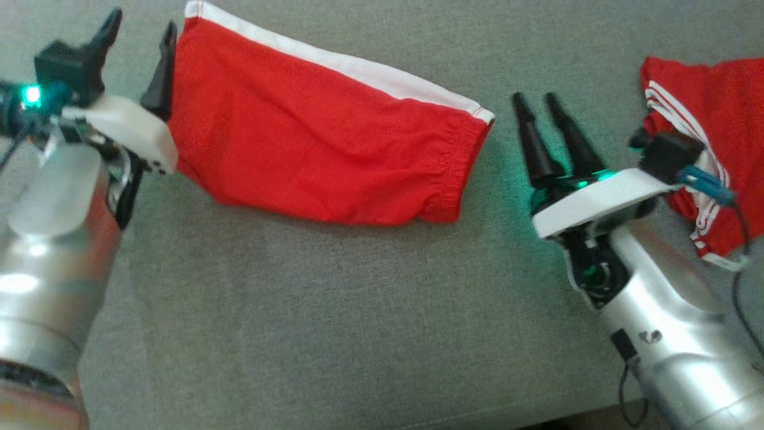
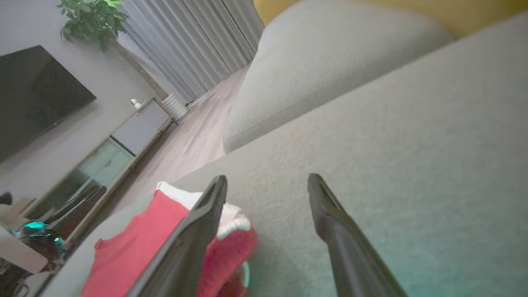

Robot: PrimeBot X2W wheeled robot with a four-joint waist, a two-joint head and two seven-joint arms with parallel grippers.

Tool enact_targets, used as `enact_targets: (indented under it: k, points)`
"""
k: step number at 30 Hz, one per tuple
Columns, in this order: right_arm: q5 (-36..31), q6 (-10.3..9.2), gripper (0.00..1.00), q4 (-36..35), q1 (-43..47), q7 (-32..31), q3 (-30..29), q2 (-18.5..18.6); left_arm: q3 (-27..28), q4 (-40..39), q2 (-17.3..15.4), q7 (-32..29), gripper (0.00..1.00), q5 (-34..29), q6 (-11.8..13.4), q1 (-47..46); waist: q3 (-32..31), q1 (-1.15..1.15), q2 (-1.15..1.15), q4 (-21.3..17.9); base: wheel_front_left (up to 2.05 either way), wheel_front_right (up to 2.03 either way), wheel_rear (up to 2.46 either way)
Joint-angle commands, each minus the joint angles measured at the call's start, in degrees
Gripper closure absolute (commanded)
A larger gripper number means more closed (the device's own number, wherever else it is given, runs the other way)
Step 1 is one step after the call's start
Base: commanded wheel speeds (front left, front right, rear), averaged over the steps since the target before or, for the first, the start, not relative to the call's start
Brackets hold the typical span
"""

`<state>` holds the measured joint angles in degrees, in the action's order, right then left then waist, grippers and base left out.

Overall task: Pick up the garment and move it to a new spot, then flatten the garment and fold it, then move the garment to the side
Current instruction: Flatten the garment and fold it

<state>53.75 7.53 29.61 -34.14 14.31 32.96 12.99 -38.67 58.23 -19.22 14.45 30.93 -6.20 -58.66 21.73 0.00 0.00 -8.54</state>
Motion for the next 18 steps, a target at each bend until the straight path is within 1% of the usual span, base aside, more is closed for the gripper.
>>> enact_targets:
  k: [1, 3, 5, 6, 8, 10, 13, 16, 18]
  points:
    - [-2.8, -0.04, 0.0, -1.39, 2.03, 0.67, -2.35, -1.47, 3.09, -2.44, -2.57, 0.52, 0.0, 0.4, 1.1, 0.44, -0.82, 0.0, 0.0, 0.3, 0.0, 0.0, 0.0]
    - [-11.15, -0.04, 0.0, -2.18, 3.77, 0.68, -7.39, -2.69, 5.69, -5.19, -2.69, 0.53, 0.0, 0.36, 2.08, 3.44, -1.63, 0.0, 0.0, 0.58, 0.0, 0.0, 0.0]
    - [-17.96, -0.04, 0.0, -3.25, 6.07, 0.68, -12.77, -4.83, 8.08, -7.95, -2.5, 0.53, 0.0, -0.25, 2.91, 6.42, -2.44, 0.0, 0.0, 0.9, 0.0, 0.0, 0.0]
    - [-21.95, -0.04, 0.0, -4.13, 7.04, 0.68, -14.3, -5.47, 9.32, -9.44, -2.37, 0.53, 0.0, -0.71, 3.28, 7.9, -2.71, 0.0, 0.0, 1.02, 0.0, 0.0, 0.0]
    - [-27.45, -0.04, 0.0, -5.5, 9.22, 0.68, -18.51, -7.25, 11.71, -11.39, -1.85, 0.53, 0.0, -1.4, 3.59, 10.97, -3.26, 0.0, 0.0, 1.17, 0.0, 0.0, 0.0]
    - [-33.2, -0.04, 0.0, -7.2, 10.79, 0.68, -20.83, -8.2, 14.3, -13.02, -1.12, 0.54, 0.0, -1.95, 3.64, 13.49, -3.6, 0.0, 0.0, 1.32, 0.0, 0.0, 0.0]
    - [-39.05, -0.04, 0.0, -9.3, 12.75, 0.68, -23.19, -9.23, 17.85, -14.62, 0.29, 0.54, 0.0, -2.82, 3.25, 16.35, -3.65, 0.0, 0.0, 1.39, 0.0, 0.0, 0.0]
    - [-42.31, -0.04, 0.0, -10.16, 14.22, 0.68, -24.94, -9.76, 20.59, -15.05, 1.79, 0.54, 0.0, -3.79, 2.5, 18.12, -3.21, 0.0, 0.0, 1.34, 0.0, 0.0, 0.0]
    - [-43.23, -0.04, 0.0, -10.31, 14.82, 0.68, -25.79, -9.93, 22.23, -14.8, 2.51, 0.54, 0.0, -4.47, 1.9, 18.61, -2.77, 0.0, 0.0, 1.21, 0.0, 0.0, 0.0]
